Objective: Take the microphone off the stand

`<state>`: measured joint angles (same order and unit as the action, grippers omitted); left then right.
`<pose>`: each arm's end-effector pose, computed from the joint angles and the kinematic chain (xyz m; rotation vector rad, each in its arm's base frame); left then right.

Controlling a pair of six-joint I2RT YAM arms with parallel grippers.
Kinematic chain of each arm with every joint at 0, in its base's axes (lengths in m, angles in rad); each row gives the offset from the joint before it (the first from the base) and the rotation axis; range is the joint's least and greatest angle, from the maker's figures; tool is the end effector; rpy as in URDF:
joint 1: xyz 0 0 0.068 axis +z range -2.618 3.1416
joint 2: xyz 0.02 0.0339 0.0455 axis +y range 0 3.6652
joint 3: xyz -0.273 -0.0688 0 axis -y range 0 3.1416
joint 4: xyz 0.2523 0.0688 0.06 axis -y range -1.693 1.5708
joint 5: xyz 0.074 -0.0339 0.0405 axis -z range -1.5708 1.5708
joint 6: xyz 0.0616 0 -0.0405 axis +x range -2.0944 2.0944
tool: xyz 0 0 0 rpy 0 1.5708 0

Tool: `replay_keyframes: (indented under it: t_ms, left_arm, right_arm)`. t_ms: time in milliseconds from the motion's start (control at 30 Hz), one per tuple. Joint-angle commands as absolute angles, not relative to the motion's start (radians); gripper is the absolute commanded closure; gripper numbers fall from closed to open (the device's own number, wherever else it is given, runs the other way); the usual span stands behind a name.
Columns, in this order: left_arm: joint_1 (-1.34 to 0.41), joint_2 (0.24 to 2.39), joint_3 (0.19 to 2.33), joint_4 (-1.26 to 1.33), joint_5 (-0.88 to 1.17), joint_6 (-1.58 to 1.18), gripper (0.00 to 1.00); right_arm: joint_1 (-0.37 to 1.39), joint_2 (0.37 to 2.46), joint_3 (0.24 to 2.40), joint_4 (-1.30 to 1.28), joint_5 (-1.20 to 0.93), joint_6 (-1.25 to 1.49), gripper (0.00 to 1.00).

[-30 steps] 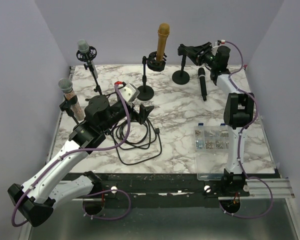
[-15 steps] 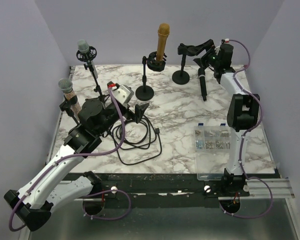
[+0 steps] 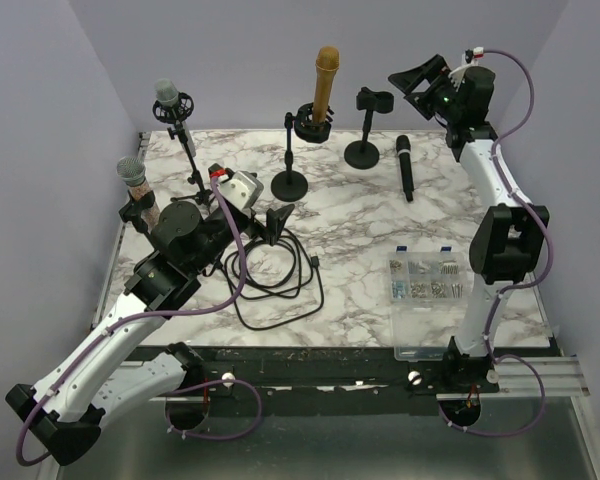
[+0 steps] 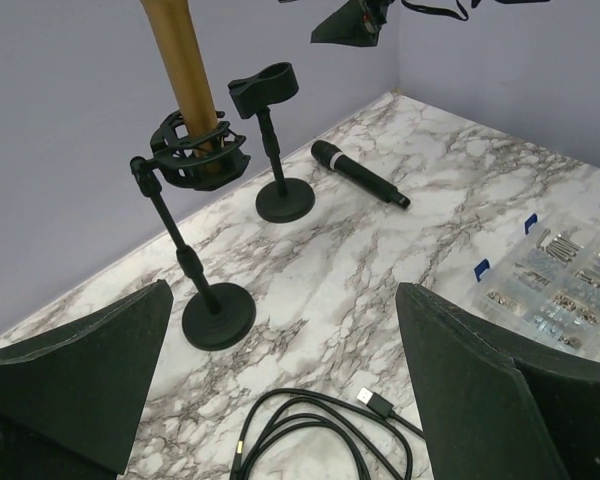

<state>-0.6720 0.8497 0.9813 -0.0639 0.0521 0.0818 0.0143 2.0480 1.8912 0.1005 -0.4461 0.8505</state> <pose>0.1680 -0.1377 0.4203 0.6005 1.4015 -0.5123 0.5329 0.0342 0.3686 0.3538 1.6856 1.0139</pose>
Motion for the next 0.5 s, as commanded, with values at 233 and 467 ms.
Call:
replay_keyframes:
  t_ms: [233, 467]
  left_arm:
    - [-0.677, 0.854, 0.974, -0.042, 0.034, 0.072, 0.02]
    - [-0.677, 0.867, 0.971, -0.04, 0.03, 0.077, 0.02]
  right_arm:
    - [0.267, 1.825, 1.804, 0.104, -0.285, 0.417, 0.0]
    - [0.42, 1.817, 1.785, 0.164, -0.067, 0.256, 0.08]
